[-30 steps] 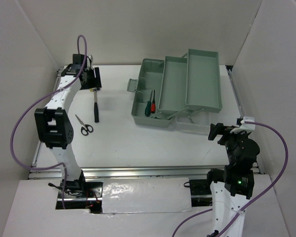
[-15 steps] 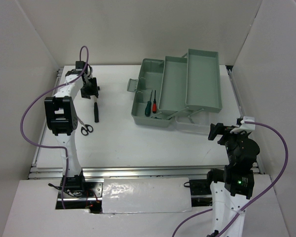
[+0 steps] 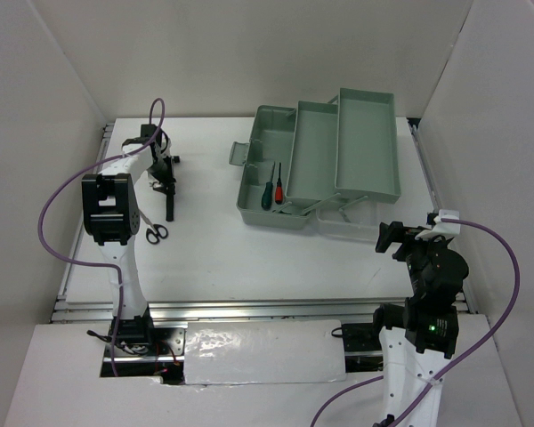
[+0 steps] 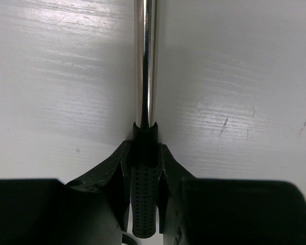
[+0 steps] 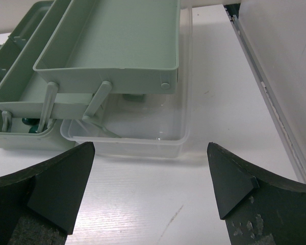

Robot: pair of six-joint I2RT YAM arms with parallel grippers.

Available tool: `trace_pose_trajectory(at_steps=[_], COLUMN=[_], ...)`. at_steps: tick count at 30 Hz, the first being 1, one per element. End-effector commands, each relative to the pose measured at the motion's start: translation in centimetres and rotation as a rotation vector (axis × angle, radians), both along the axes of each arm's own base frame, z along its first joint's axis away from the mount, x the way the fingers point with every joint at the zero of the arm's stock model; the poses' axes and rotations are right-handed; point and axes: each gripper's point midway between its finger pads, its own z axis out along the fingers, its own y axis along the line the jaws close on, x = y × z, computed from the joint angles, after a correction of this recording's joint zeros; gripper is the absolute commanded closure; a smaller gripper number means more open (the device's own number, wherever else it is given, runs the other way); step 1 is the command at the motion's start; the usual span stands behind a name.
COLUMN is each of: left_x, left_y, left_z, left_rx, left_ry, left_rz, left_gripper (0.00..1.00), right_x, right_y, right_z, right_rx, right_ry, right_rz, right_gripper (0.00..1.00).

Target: Sort the tools into containers

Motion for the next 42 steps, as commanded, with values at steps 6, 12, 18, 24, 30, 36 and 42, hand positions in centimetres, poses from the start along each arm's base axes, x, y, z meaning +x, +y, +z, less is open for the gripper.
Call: trace_pose_trajectory(at_steps=[6,12,18,24,30,36,42], left_x=[-0.4,-0.2,0.1,0.2,-0.7,-5.9,-4.5], left_y=[-1.2,-4.5,-7.2,-7.9,-7.4,-7.9,-7.8], left_z=[4.7,12.5,15.9,16.6,15.8,10.9,8.2], left_rx=[-0.037,-0.016,-0.039,-0.041,-0.015,-0.058,-0.032], left_ry=[-0.099,-0.299,-0.367,-0.373,-0.325,-0.175,-0.152], left_rz=[-0.045,-0.111,-0.149,-0.147,-0.168,-0.167,-0.136], left_gripper=[1.00,1.00,1.00,1.00,1.00,0.30,0.44], right_x=[0.5,0.5,0.4,0.5,0.5,0.5,0.5], right_y=[-0.2,0.0,-0.1,-0.1,-0.1,-0.1,0.0], right_z=[0.4,0.3,0.3,0.3,0.3,0.3,0.3], right_rx=[-0.015,-0.013,-0.015,-0.018,-0.020,-0.017,-0.016], right_ry=[-0.022,-0.018,-0.020,-0.019,-0.018,-0.020,-0.017], right_rz=[0.002,0.009,0.007,0.005,0.006,0.008,0.011], right_gripper=[0.00,0.00,0.00,0.00,0.00,0.00,0.00])
